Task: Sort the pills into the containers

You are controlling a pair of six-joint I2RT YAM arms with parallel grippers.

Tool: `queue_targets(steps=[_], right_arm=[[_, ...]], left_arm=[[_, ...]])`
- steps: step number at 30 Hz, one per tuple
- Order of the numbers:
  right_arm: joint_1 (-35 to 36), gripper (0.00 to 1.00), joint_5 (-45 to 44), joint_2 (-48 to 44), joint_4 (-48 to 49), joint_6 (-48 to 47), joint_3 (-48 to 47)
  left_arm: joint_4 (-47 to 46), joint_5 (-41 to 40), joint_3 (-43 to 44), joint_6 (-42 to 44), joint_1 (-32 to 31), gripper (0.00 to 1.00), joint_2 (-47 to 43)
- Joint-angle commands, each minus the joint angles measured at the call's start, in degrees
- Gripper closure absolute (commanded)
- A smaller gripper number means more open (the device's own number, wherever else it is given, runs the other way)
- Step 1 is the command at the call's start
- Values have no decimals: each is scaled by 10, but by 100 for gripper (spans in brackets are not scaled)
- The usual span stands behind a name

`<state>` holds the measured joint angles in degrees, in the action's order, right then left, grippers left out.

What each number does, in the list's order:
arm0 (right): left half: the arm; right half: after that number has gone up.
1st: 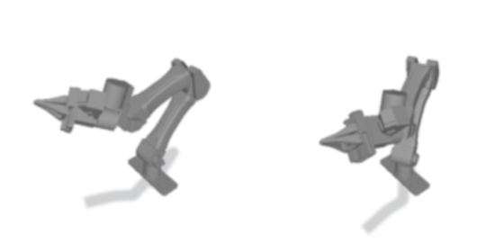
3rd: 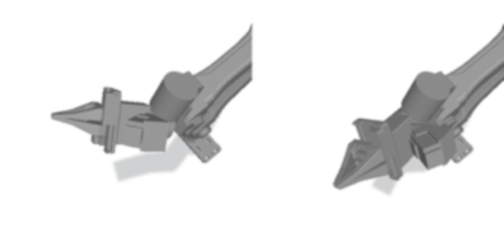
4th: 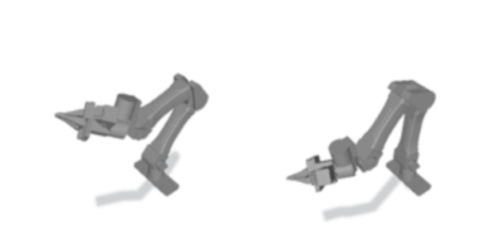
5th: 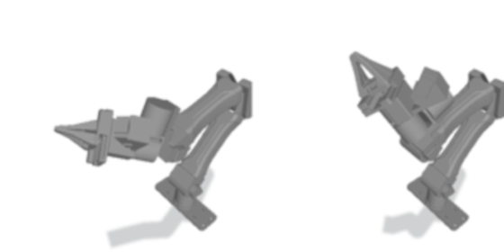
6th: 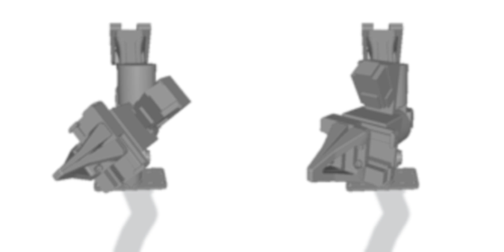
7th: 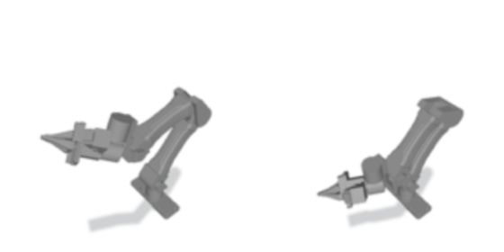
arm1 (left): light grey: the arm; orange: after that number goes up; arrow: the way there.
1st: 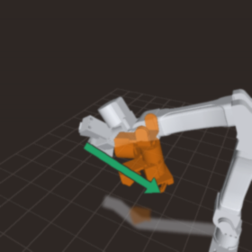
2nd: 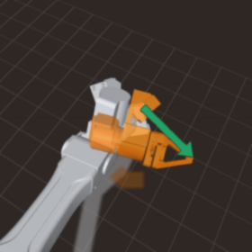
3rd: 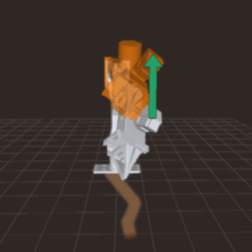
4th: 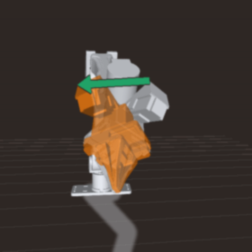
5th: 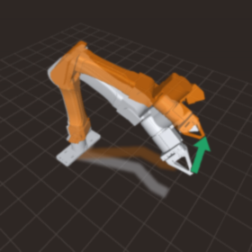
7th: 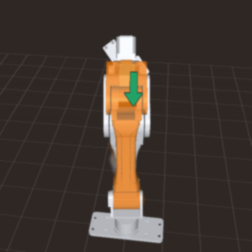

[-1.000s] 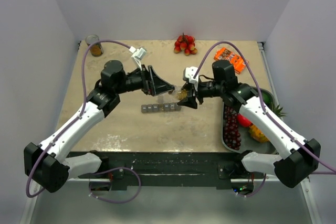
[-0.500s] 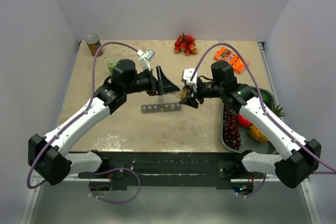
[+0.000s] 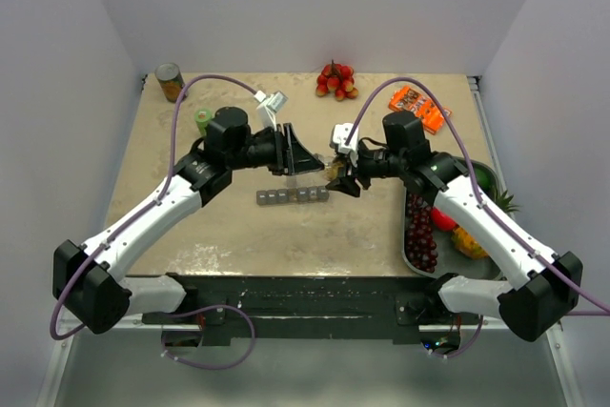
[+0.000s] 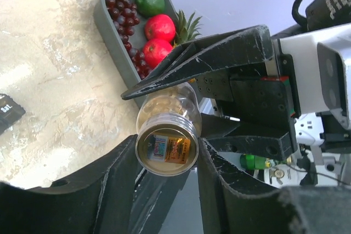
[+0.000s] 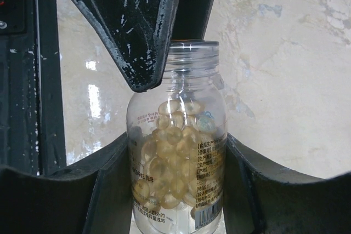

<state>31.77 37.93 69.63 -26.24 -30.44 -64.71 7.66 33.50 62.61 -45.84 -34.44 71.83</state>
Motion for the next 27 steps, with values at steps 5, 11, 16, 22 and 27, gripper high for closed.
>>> queue_targets(steps=[5,11,16,22,27], right_arm=[[-14,100,138,7,45,98,-7],[-28,100,341,26,141,269,36],[-29,100,406,27,349,476,108],[-34,100,386,22,270,386,87],[-35,100,363,14,217,335,74]], left_arm=[[-34,117,-1,142,-1,82,10],[-76,248,-56,387,-3,82,-26],[-146,284,-71,470,2,58,-37],[-237,236,-73,356,9,27,-34],[-247,203,-81,308,23,1,-59]])
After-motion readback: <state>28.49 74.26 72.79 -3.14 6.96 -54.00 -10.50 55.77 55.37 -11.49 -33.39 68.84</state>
